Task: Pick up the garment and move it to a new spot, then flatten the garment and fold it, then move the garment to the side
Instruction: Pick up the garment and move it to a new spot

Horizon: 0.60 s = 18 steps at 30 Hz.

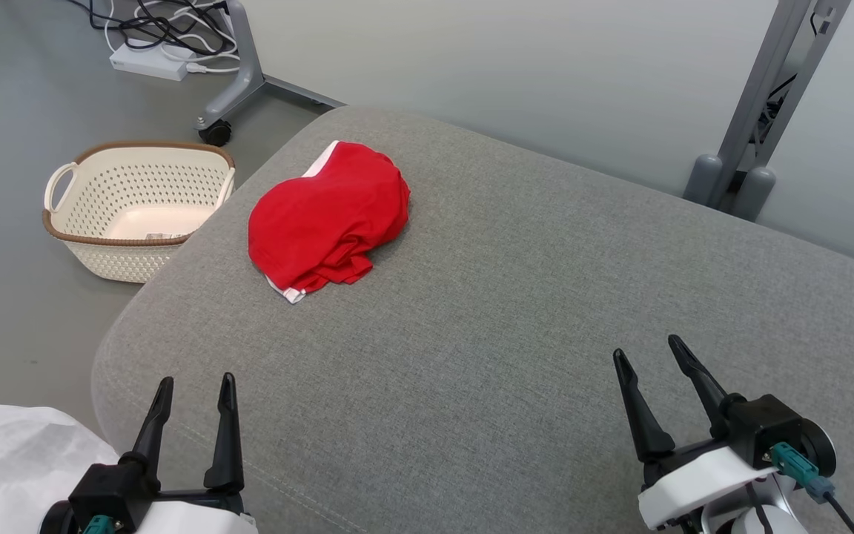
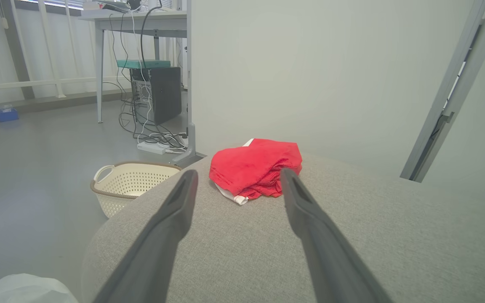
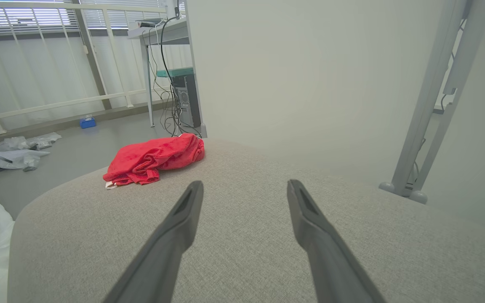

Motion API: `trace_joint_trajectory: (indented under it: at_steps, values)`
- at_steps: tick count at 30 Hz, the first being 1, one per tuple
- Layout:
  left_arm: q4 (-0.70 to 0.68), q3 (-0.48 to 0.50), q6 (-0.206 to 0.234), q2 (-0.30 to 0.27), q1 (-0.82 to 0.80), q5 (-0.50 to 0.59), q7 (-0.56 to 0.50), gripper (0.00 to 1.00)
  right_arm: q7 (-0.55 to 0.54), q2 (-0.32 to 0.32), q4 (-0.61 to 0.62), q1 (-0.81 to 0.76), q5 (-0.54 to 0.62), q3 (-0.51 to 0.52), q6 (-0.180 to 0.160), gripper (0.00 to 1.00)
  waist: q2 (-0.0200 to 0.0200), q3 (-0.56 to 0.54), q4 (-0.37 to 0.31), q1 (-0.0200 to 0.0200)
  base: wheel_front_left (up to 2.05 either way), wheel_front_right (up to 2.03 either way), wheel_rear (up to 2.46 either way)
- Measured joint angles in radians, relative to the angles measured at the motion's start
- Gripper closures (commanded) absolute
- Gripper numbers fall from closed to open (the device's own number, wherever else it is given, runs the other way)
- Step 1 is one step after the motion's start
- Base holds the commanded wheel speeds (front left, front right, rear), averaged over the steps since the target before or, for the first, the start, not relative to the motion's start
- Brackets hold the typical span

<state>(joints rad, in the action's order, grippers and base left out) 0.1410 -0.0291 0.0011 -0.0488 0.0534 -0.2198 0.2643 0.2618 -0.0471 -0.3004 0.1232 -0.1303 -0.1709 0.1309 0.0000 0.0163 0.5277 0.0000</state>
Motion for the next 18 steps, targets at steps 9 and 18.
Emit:
trace_joint_trajectory:
  at_steps: [9,18]
  values:
    - [-0.012,0.026,0.000,0.001,-0.005,-0.006,0.000,0.00,0.000,0.000,-0.004,0.012,-0.001,0.008,0.000,0.00,0.0000,0.004,0.000,0.0001,0.00,0.00,0.00]
    - [0.035,0.088,-0.071,-0.001,-0.127,0.017,0.000,0.00,0.000,0.000,0.035,0.009,0.073,0.065,0.000,0.00,0.0000,0.050,-0.002,0.0000,0.00,0.00,0.00]
